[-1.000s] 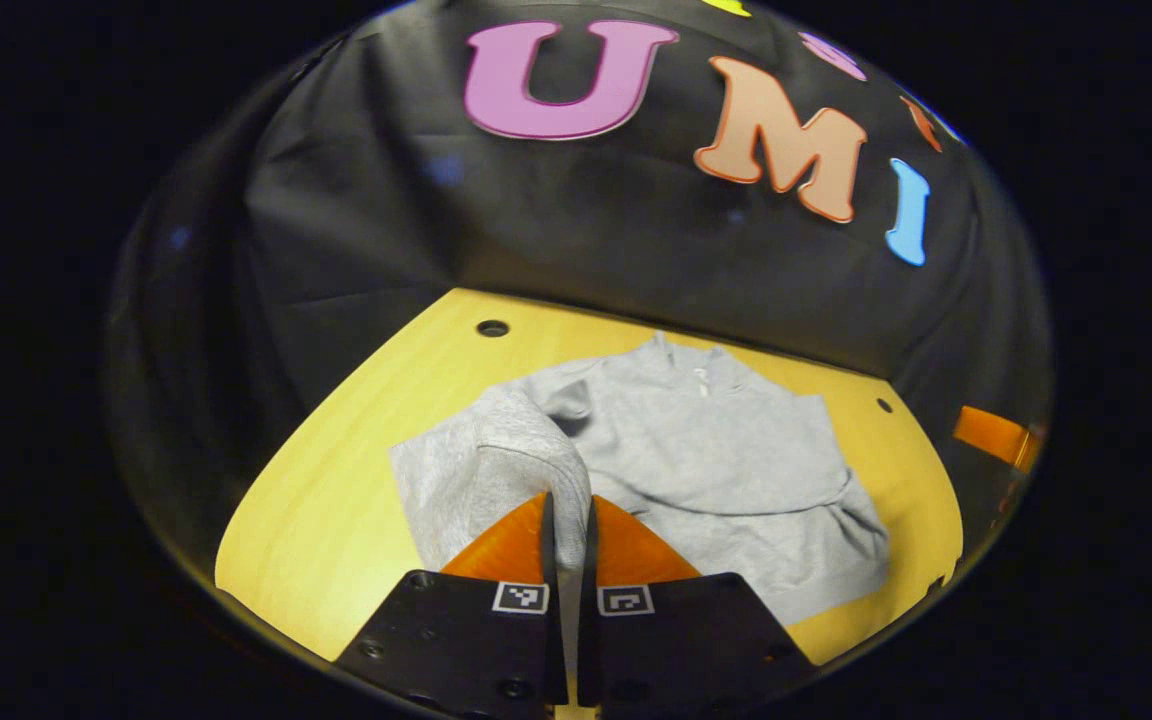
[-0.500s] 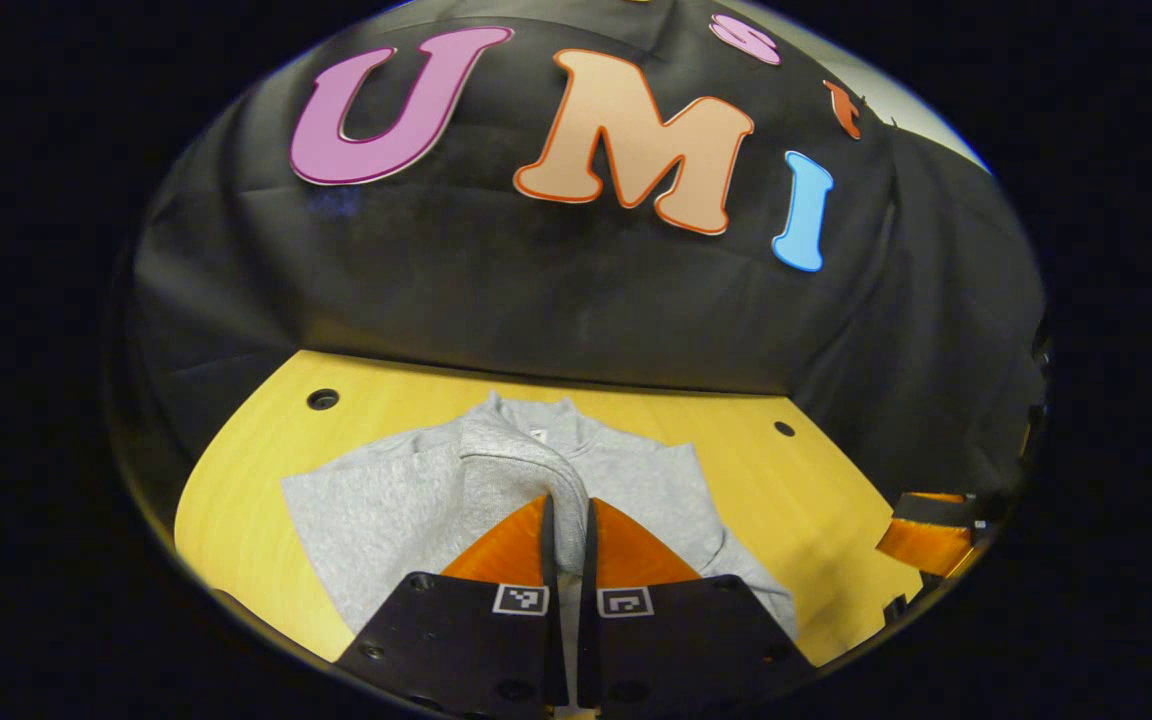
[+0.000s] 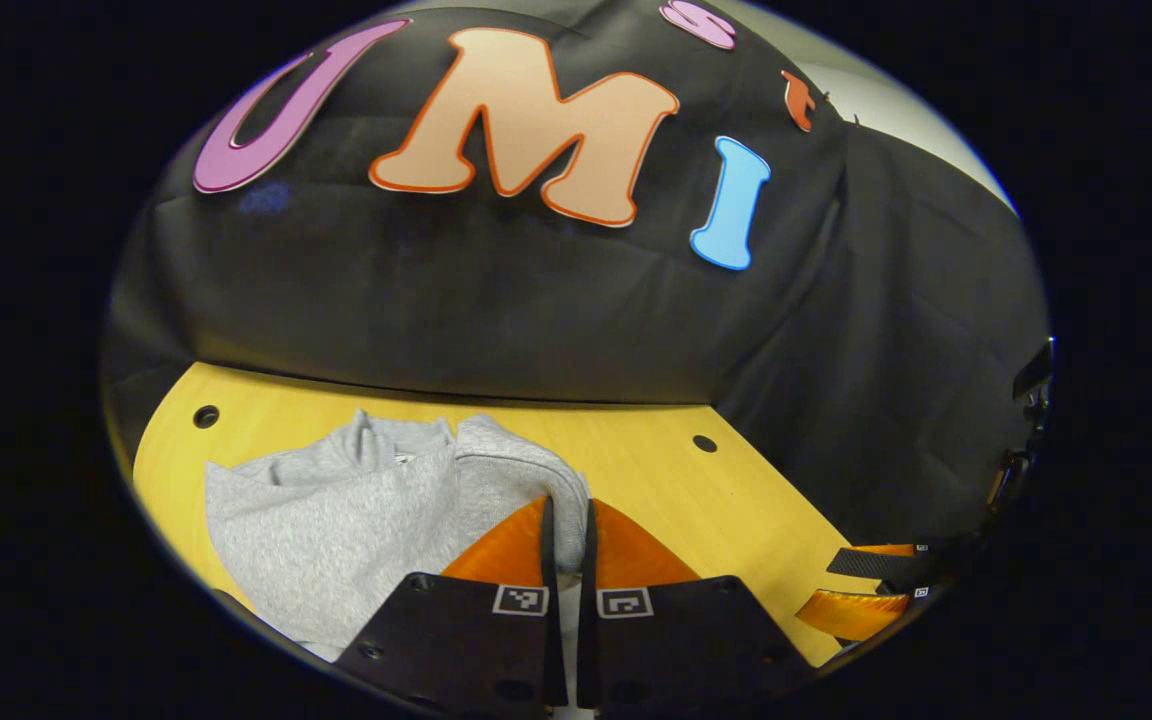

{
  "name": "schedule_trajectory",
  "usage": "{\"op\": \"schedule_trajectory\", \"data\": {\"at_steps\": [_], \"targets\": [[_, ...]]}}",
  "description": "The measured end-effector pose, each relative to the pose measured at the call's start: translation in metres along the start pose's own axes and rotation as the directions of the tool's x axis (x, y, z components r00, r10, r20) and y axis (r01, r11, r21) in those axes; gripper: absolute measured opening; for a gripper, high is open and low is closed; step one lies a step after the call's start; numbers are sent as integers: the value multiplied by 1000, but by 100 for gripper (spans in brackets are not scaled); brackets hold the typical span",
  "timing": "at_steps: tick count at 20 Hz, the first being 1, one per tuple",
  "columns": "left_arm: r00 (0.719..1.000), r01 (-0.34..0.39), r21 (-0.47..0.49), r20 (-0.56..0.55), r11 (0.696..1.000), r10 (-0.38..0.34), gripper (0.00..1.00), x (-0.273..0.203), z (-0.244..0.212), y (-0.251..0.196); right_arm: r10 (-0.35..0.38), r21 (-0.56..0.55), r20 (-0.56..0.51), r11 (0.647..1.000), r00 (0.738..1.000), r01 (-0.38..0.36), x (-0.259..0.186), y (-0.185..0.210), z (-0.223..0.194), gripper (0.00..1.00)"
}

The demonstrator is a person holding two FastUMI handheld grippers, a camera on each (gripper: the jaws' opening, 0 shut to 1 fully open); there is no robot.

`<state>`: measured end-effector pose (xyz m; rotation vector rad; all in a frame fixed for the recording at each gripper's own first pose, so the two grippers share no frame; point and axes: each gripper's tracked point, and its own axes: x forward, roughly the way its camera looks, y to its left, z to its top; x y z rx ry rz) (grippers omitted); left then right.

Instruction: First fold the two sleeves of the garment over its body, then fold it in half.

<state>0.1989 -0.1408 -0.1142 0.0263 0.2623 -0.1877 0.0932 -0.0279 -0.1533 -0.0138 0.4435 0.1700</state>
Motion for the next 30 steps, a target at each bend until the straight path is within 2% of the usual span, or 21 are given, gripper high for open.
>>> {"op": "schedule_trajectory", "data": {"at_steps": [1, 5, 8, 10, 11, 12, 15, 16, 17, 19, 23, 29, 30], "targets": [[1000, 16, 15, -8, 1000, -16, 3, 10, -1, -9, -9, 17, 2, 1000, 1000, 9, 0, -8, 1, 96], [994, 88, 61, -67, 994, -84, 3, 56, -21, -45, -47, 35, 0, 998, 999, 47, 1, -30, -1, 97], [990, 91, 111, -122, 990, -77, 4, 76, -38, -51, -72, 32, -1, 997, 997, 72, -1, -40, -2, 97], [988, 93, 111, -130, 989, -78, 4, 84, -43, -56, -82, 37, -1, 996, 997, 82, -2, -44, -4, 96], [988, 91, 108, -131, 990, -77, 4, 87, -45, -57, -88, 38, -4, 995, 996, 88, -3, -46, -6, 92], [988, 94, 102, -134, 990, -80, 6, 91, -47, -57, -93, 36, -7, 995, 996, 94, -5, -49, -7, 97], [984, 127, 61, -131, 990, -118, 28, 90, -46, -67, -103, 32, -17, 994, 995, 103, -8, -50, -14, 96], [980, 158, 38, -129, 987, -152, 27, 85, -46, -75, -104, 31, -21, 994, 994, 104, -9, -50, -16, 96], [978, 176, 26, -118, 984, -172, 51, 72, -42, -79, -103, 29, -26, 994, 994, 104, -10, -49, -20, 96], [985, 152, 56, -87, 987, -147, 98, 52, -33, -71, -95, 30, -26, 995, 995, 96, -12, -44, -23, 96], [994, 106, 71, -45, 992, -103, 95, 4, -22, -47, -66, 16, -42, 998, 997, 67, -10, -29, -34, 96], [996, -87, 81, 15, 993, 86, 95, -85, -28, 37, -6, -32, -80, 999, 997, 3, -12, 1, -60, 96], [993, -119, 75, 16, 990, 118, 95, -100, -34, 49, -1, -43, -83, 999, 997, -3, -13, 4, -64, 92]]}}
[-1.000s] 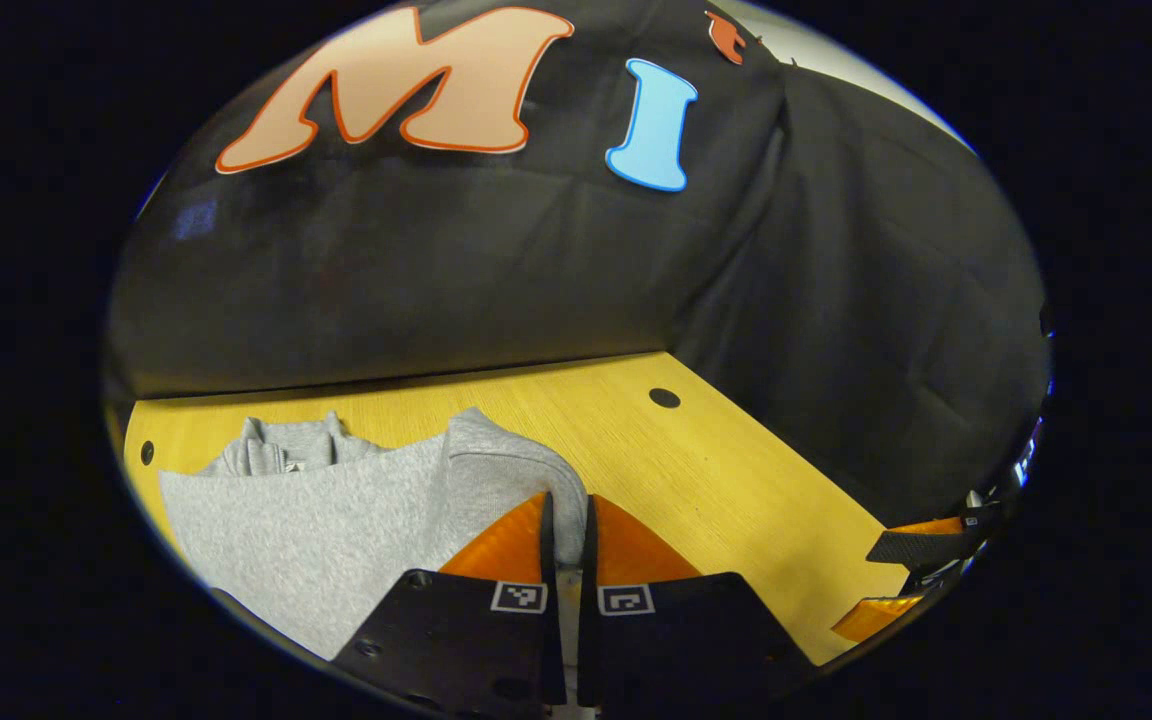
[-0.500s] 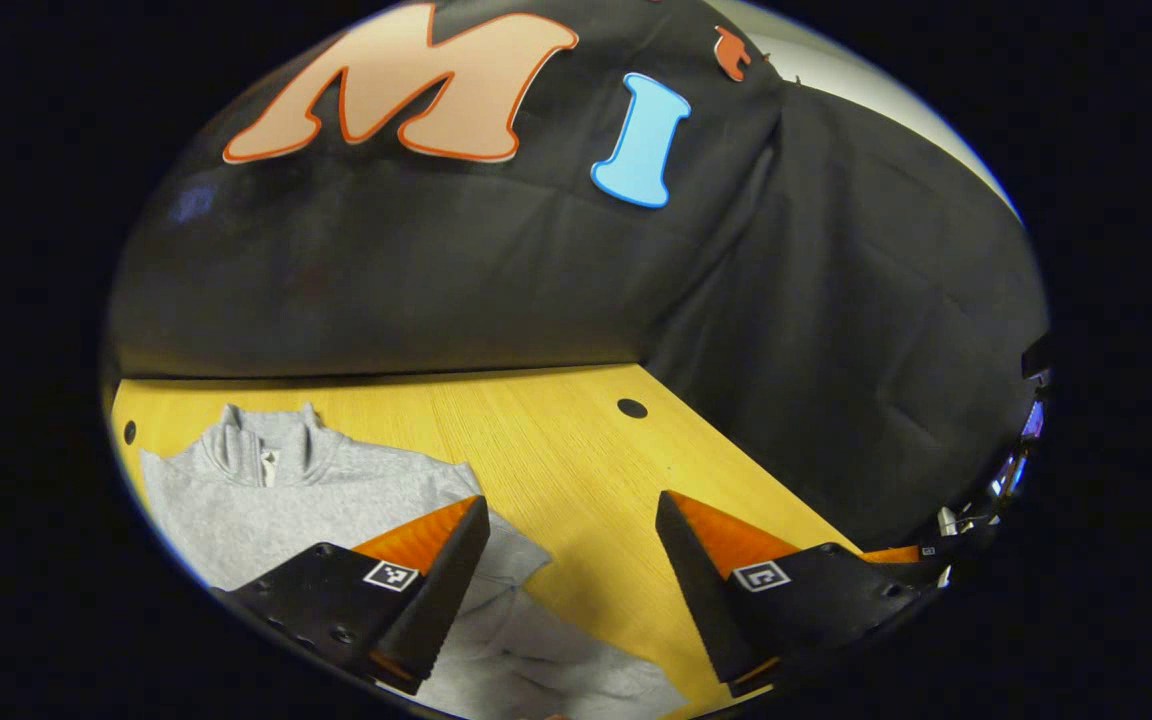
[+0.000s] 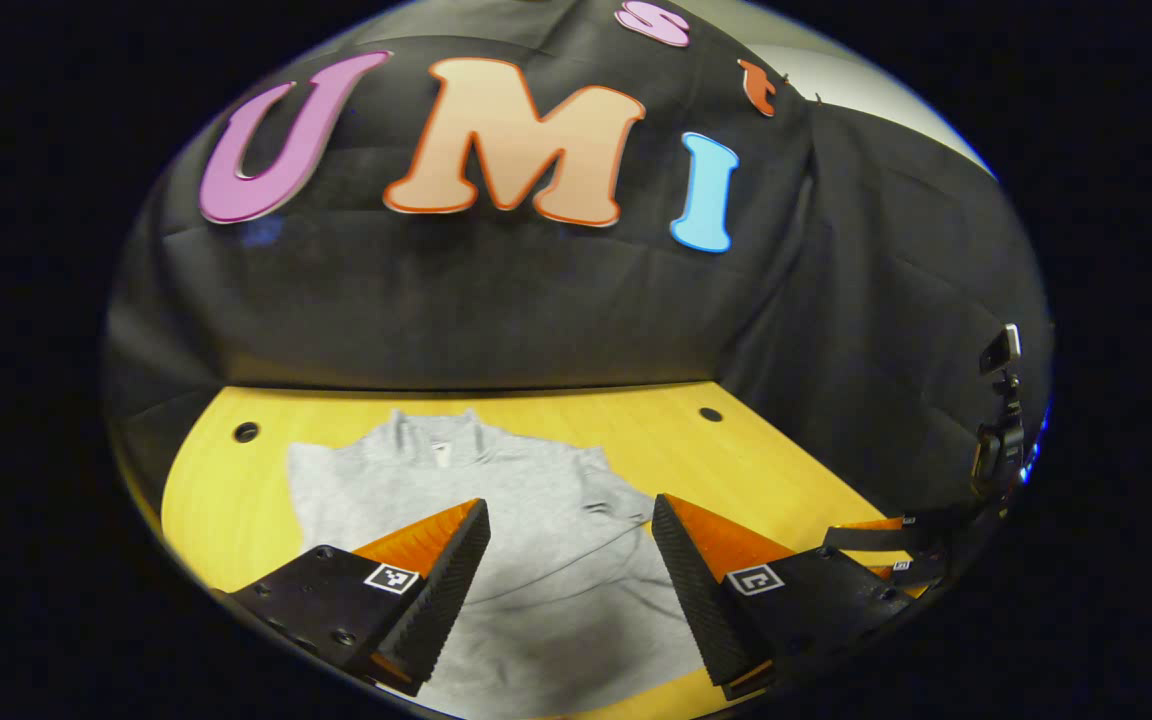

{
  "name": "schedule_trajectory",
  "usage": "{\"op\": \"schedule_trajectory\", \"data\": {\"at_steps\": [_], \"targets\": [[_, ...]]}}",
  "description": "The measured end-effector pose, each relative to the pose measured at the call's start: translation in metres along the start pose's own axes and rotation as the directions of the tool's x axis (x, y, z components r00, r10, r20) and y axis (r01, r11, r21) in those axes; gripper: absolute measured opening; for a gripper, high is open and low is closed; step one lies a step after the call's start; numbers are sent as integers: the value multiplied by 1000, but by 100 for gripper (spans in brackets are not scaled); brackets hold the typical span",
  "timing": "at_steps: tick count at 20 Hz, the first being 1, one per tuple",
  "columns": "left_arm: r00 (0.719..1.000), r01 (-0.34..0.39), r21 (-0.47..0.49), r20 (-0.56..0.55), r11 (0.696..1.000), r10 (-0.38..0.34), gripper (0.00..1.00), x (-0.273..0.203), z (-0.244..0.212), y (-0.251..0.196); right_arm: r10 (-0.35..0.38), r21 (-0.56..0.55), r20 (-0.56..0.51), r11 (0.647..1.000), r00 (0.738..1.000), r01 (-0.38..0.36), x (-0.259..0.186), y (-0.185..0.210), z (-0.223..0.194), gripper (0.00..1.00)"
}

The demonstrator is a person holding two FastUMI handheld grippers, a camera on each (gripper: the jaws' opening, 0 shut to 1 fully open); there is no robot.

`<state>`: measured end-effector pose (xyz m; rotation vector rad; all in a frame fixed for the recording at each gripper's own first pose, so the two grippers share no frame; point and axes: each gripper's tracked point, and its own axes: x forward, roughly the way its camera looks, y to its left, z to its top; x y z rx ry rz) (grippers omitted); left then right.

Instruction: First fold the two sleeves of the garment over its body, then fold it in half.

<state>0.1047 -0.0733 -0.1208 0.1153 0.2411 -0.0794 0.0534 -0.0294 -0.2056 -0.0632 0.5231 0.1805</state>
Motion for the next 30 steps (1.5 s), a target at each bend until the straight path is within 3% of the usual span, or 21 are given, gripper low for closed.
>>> {"op": "schedule_trajectory", "data": {"at_steps": [3, 4, 6, 7, 8, 9, 11, 12, 13, 15, 16, 17, 19, 20, 22, 28, 30], "targets": [[995, -88, -8, -44, 996, 88, 95, -36, -35, 41, 18, -16, -11, 1000, 1000, -18, 1, 10, -16, 92], [991, -119, -12, -59, 993, 118, 95, -46, -46, 53, 21, -21, -18, 1000, 1000, -22, 2, 13, -22, 96], [983, -164, -28, -95, 986, 160, 95, -69, -70, 71, 27, -25, -44, 999, 999, -28, 7, 16, -36, 92], [977, -185, -39, -118, 982, 179, 95, -79, -82, 76, 27, -30, -53, 999, 998, -29, 8, 19, -43, 96], [970, -205, -53, -143, 977, 196, 95, -86, -97, 85, 22, -40, -63, 999, 998, -25, 11, 20, -51, 92], [963, -225, -68, -165, 972, 211, 96, -95, -111, 90, 17, -55, -80, 998, 997, -21, 12, 20, -63, 96], [941, -274, -103, -232, 956, 245, 96, -117, -151, 102, 6, -113, -131, 993, 991, -21, 18, 22, -93, 96], [932, -292, -101, -254, 951, 259, 96, -120, -163, 108, 6, -121, -141, 992, 990, -23, 21, 23, -100, 92], [924, -310, -96, -267, 946, 276, 96, -122, -173, 114, 0, -132, -151, 991, 989, -20, 23, 22, -106, 96], [907, -340, -87, -293, 936, 302, 96, -132, -192, 128, -21, -156, -164, 988, 986, -5, 28, 18, -116, 96], [901, -351, -88, -302, 932, 311, 96, -134, -198, 133, -23, -161, -177, 987, 984, -6, 30, 17, -120, 92], [898, -358, -97, -308, 929, 314, 96, -134, -203, 136, -28, -166, -181, 986, 983, -2, 31, 15, -124, 96], [895, -356, -110, -325, 928, 305, 96, -132, -212, 135, -34, -168, -202, 986, 979, 0, 34, 12, -130, 92], [894, -351, -102, -332, 931, 301, 96, -130, -216, 136, -35, -167, -209, 986, 977, -1, 35, 12, -134, 96], [887, -350, -82, -350, 933, 302, 97, -132, -223, 139, -36, -164, -224, 987, 974, -1, 35, 14, -139, 92], [891, -336, -27, -333, 941, 309, 93, -131, -224, 141, -24, -160, -211, 987, 977, -11, 37, 14, -141, 96], [902, -310, -28, -326, 950, 284, 87, -128, -223, 137, -25, -147, -216, 989, 976, -8, 37, 16, -141, 88]]}}
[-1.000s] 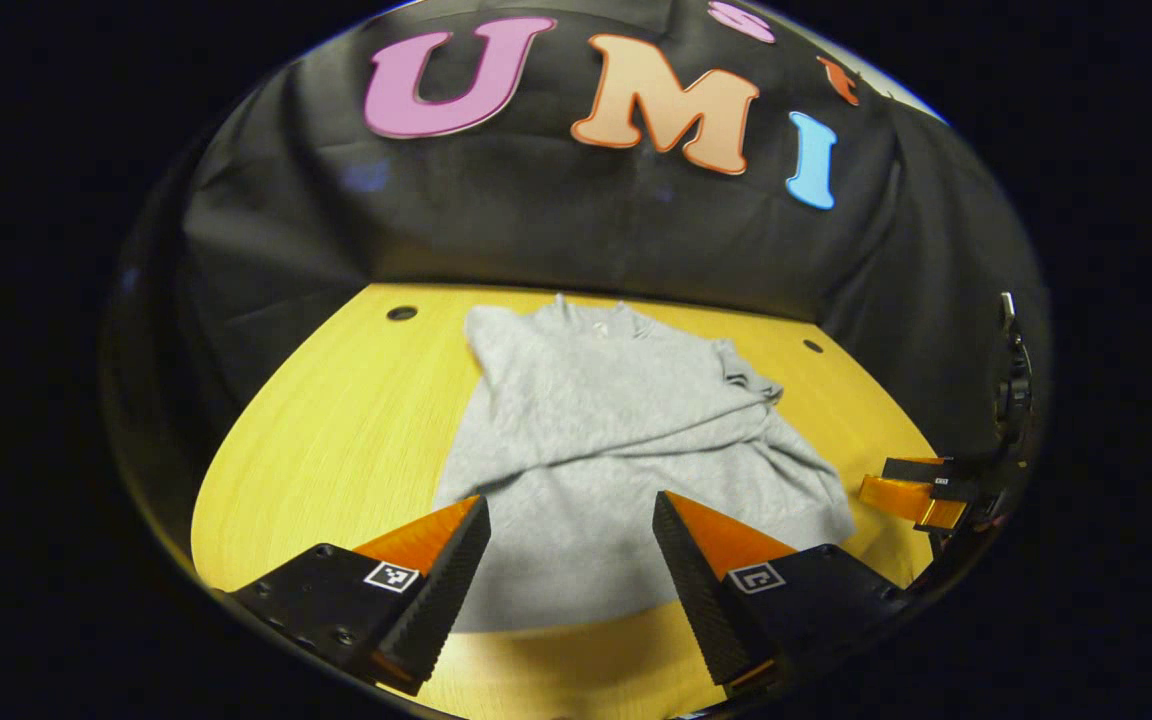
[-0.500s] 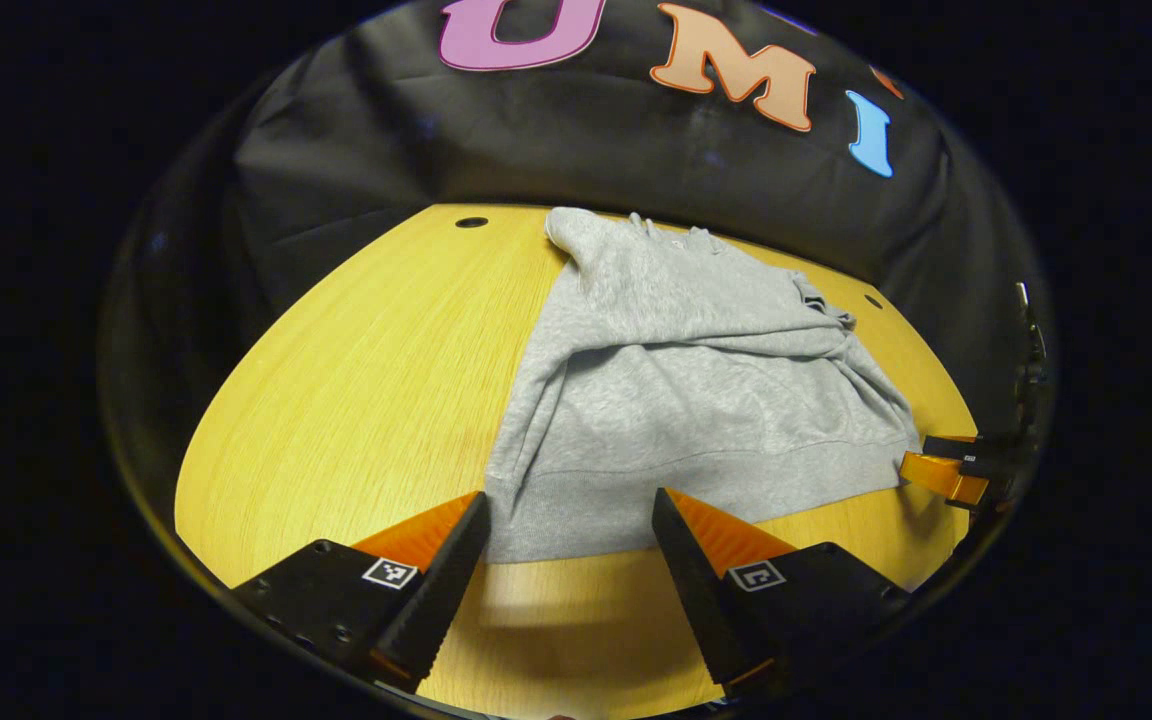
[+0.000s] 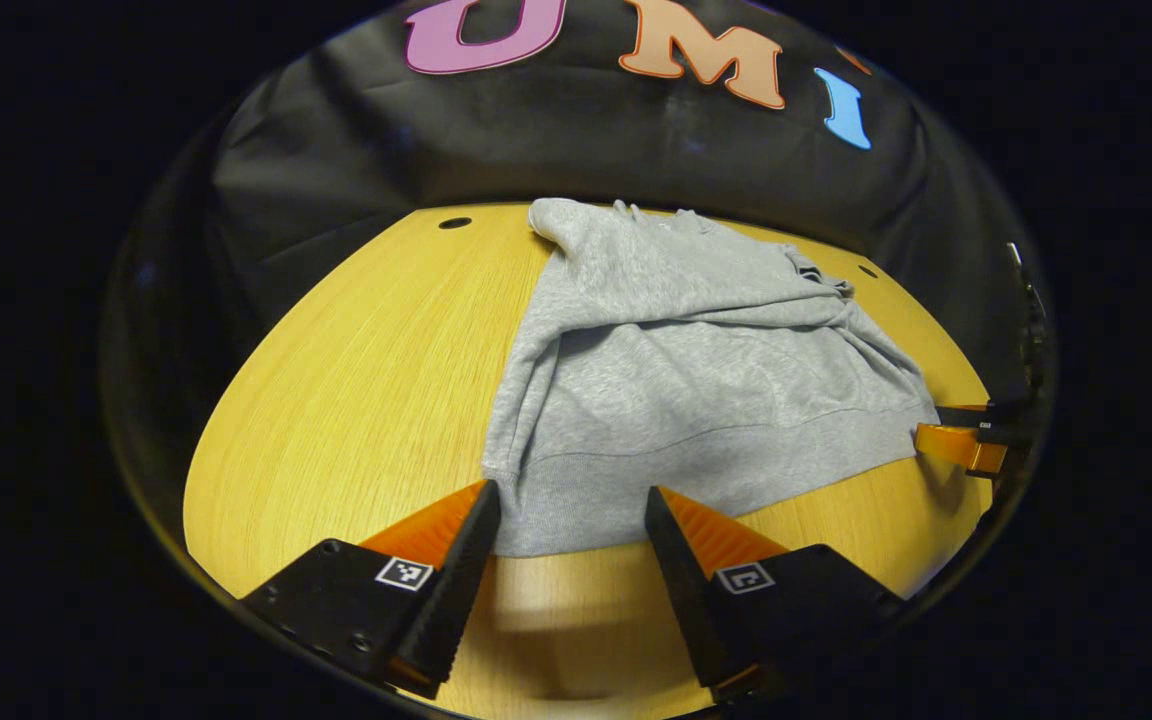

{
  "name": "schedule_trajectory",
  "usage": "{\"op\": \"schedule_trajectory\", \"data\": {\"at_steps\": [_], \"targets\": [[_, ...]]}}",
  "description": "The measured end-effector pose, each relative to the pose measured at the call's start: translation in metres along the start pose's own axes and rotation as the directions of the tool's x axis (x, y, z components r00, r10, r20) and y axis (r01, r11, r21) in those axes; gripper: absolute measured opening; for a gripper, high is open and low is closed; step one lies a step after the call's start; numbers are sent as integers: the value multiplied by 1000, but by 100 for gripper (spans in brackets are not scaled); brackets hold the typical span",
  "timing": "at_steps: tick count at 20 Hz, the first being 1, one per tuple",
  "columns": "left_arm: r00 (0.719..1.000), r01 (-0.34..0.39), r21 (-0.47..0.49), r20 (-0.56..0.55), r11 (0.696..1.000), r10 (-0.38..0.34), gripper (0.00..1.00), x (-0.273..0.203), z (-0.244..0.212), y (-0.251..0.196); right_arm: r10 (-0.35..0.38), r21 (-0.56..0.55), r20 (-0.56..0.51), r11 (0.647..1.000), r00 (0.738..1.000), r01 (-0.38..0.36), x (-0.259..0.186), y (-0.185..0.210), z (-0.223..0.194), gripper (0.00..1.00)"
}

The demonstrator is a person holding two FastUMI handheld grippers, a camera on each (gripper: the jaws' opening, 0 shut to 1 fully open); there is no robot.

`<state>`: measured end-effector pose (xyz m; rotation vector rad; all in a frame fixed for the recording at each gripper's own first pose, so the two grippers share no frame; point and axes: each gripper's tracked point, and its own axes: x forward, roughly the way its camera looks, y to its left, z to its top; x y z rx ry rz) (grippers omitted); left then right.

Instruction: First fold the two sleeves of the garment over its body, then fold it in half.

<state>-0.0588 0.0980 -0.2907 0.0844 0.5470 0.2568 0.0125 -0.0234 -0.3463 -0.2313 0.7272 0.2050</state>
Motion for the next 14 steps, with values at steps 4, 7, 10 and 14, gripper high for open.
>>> {"op": "schedule_trajectory", "data": {"at_steps": [4, 7, 10, 14], "targets": [[999, 51, -80, 11, 995, -50, 19, 9, 7, -8, 14, 21, -16, 1000, 1000, -13, 3, 13, -1, 39], [999, 44, -94, 8, 995, -43, 3, 9, 7, -10, -1, 35, -24, 999, 1000, 2, 2, 16, -1, 13], [1000, 31, -78, -5, 996, -31, 0, 9, 7, -10, -10, 56, -20, 998, 1000, 11, -2, 15, 3, 8], [999, 34, -96, -8, 995, -35, 0, 8, 9, -10, -14, 58, -20, 998, 1000, 15, 0, 14, 3, 3]]}}
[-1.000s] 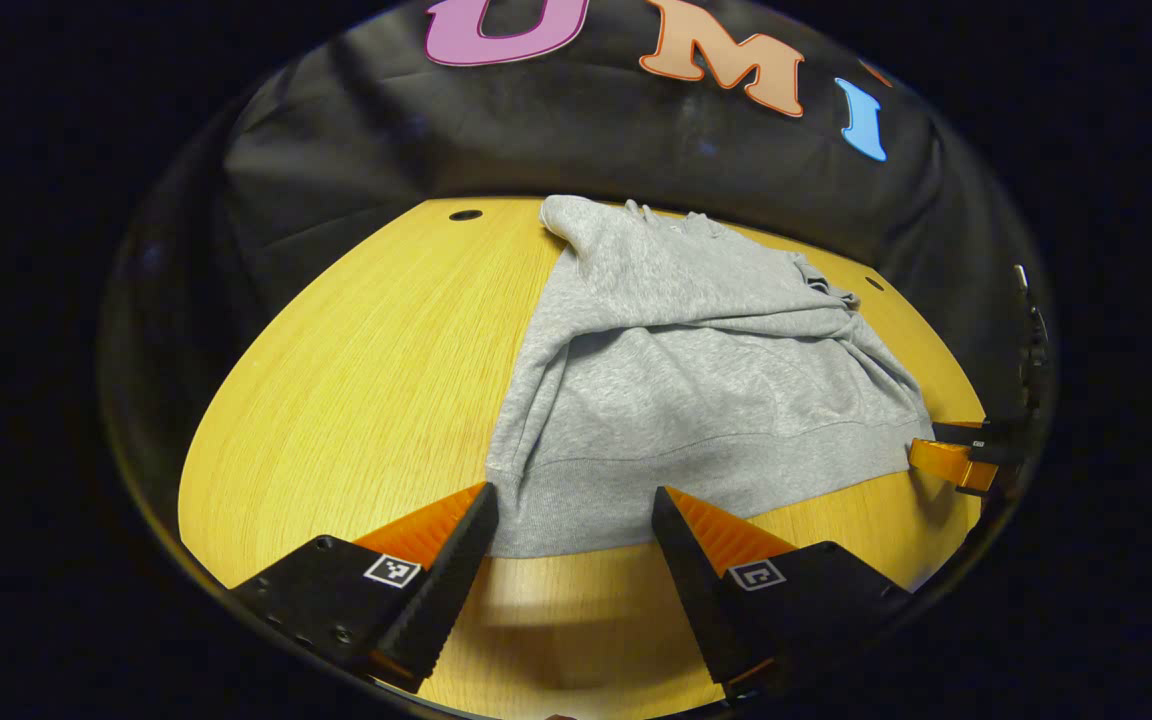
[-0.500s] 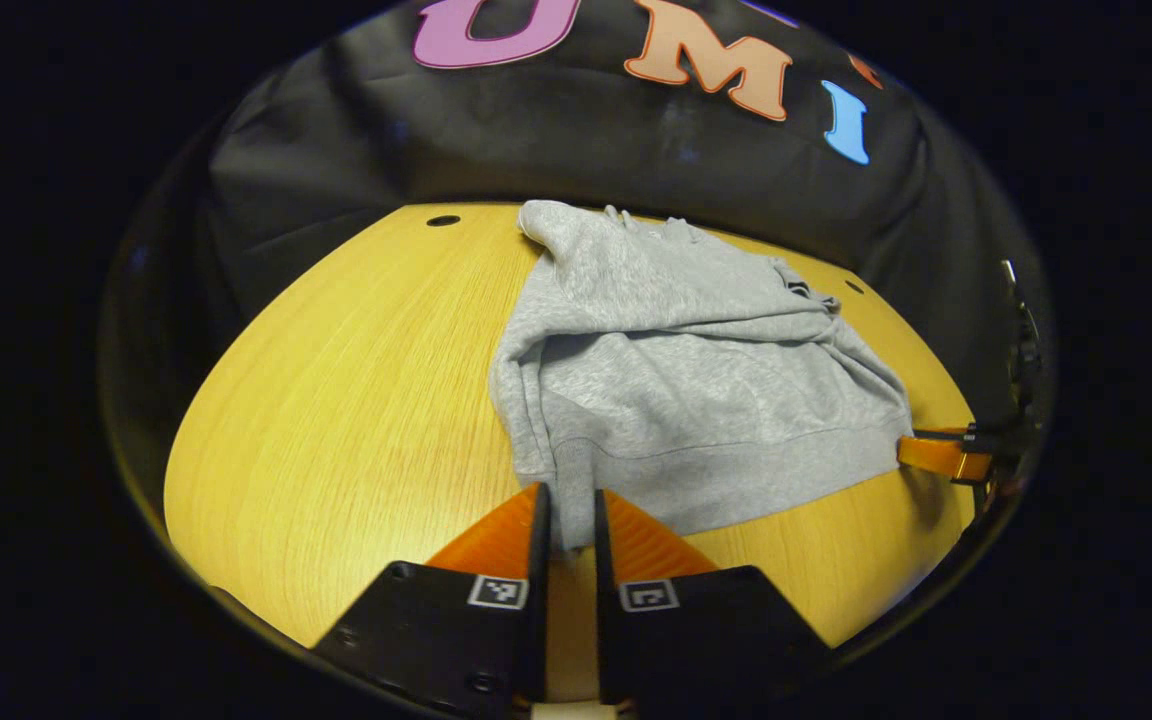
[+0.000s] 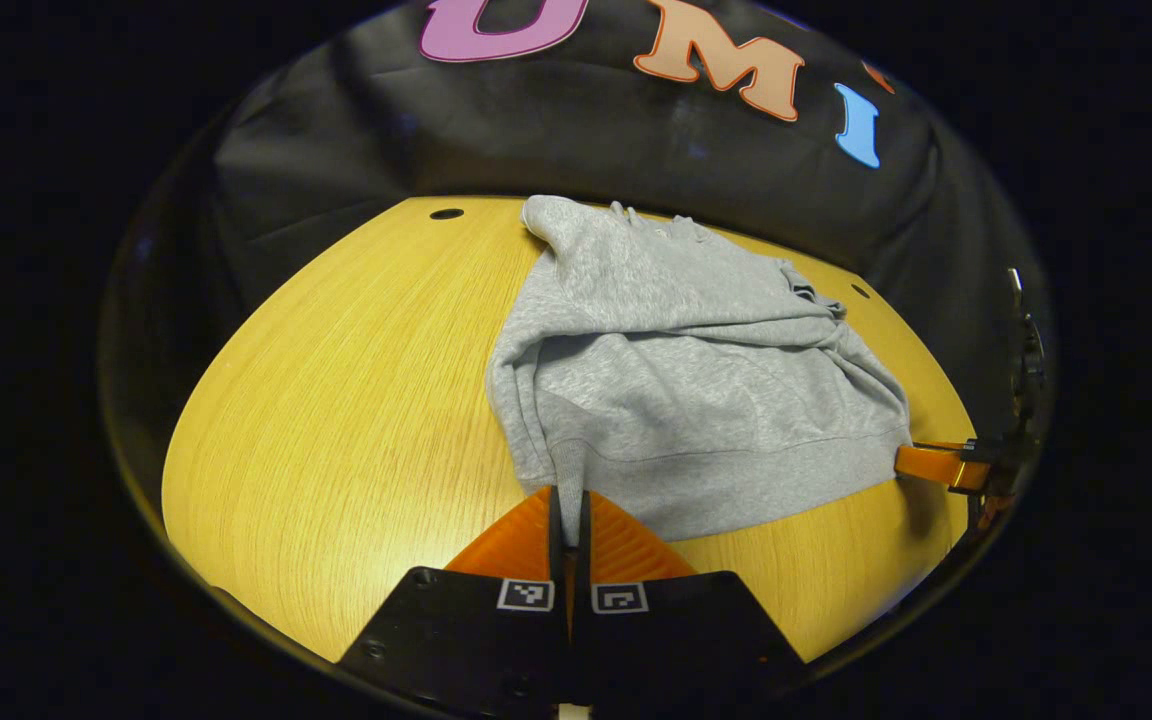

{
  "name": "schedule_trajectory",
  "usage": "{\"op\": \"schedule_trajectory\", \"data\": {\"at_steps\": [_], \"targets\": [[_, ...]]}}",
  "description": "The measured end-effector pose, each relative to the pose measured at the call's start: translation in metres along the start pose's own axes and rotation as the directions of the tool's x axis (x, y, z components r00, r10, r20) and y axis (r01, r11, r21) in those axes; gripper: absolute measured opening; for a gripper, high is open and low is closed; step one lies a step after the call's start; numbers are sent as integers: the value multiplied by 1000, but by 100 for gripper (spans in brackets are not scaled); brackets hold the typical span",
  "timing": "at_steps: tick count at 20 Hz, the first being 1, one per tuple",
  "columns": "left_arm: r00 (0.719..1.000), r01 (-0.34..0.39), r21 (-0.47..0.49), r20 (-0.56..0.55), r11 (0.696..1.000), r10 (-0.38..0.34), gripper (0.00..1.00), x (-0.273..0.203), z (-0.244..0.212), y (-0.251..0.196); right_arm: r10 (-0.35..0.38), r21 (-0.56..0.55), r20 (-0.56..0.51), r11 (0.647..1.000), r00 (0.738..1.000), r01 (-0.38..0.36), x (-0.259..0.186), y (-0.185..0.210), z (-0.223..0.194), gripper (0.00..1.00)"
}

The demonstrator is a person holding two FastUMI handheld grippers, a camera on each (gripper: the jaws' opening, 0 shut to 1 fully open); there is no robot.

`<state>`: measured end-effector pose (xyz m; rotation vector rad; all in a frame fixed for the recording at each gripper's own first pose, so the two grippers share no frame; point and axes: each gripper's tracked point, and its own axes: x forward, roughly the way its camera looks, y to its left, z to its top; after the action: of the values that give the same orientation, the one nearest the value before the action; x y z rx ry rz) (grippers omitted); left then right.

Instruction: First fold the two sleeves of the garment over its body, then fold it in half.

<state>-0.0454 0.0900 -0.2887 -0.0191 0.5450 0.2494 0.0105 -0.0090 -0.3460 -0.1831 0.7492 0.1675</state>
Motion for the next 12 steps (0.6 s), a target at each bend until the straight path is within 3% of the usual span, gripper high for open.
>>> {"op": "schedule_trajectory", "data": {"at_steps": [6, 12], "targets": [[999, 37, -87, 33, 995, -34, 0, -7, 13, -13, 50, 79, 47, 995, 998, -53, -11, 5, 24, 0], [988, 101, -142, 130, 985, -82, 0, -14, 61, -25, 74, 117, 120, 989, 990, -88, -12, 12, 65, 5]]}}
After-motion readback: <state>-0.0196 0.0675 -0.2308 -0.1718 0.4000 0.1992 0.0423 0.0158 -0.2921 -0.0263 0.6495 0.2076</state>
